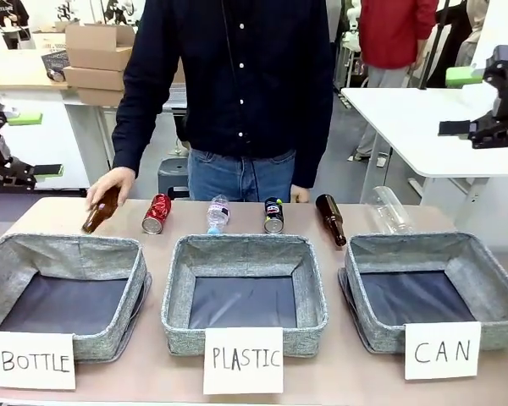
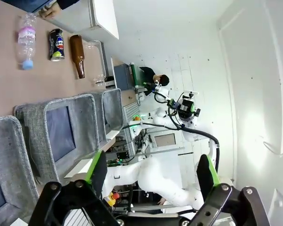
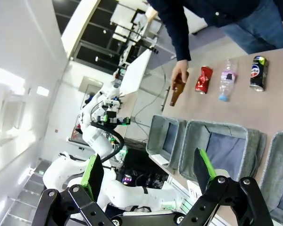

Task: Sort the can waste into the basket.
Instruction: Pick up the can waste from the table and place it in the right Fabric basket.

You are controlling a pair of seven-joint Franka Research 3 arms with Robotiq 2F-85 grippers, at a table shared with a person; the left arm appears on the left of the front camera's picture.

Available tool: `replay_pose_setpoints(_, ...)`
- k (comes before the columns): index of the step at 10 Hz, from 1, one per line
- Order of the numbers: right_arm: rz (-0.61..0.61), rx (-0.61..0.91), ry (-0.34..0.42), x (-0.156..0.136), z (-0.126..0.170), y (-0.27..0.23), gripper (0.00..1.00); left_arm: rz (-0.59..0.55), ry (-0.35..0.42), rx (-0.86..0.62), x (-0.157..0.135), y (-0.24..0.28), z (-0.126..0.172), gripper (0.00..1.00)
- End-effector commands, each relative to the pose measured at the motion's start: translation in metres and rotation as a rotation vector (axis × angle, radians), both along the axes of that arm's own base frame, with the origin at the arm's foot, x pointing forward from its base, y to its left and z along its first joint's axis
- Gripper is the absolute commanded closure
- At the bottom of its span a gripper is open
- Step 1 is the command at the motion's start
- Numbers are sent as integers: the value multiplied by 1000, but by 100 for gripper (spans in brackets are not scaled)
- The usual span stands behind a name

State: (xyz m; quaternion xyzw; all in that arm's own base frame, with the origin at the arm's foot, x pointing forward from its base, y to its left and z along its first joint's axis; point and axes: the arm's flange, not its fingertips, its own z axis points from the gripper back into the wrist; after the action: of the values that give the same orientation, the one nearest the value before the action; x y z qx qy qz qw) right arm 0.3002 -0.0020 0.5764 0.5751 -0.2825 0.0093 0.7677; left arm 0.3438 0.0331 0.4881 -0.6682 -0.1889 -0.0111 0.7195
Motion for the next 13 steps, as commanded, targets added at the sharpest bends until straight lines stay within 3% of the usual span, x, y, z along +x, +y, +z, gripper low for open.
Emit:
replay_pose_setpoints(1,4,10,-37,6,-1,3,0,-4,-29,-13,3,-1,1,0)
replay_pose_setpoints(4,4,10,-37,6,-1,3,0,-4,-29,-13,3,-1,1,0)
replay_pose_setpoints(5,-1,0,0,0,-2,0,0,-4,-29,-13,3,-1,1,0)
replay_pose_setpoints(6,-352,-450,-222,-14,53,-20,0,-4,-29,-13,3,-1,1,0)
replay_pose_setpoints(7,-247,-636,-319,-7,78,-5,0,-4,-29,-13,3,-1,1,0)
replay_pose_setpoints(9,-98,-784,-305,30,49,59,0,-4,-29,-13,3,-1,1,0)
replay_pose_setpoints(11,-164,-895,-319,64,14,106,0,-4,-29,-13,3,-1,1,0)
replay_pose_setpoints(13,-245,-929,-338,87,-46,143,0,-4,-29,-13,3,-1,1,0)
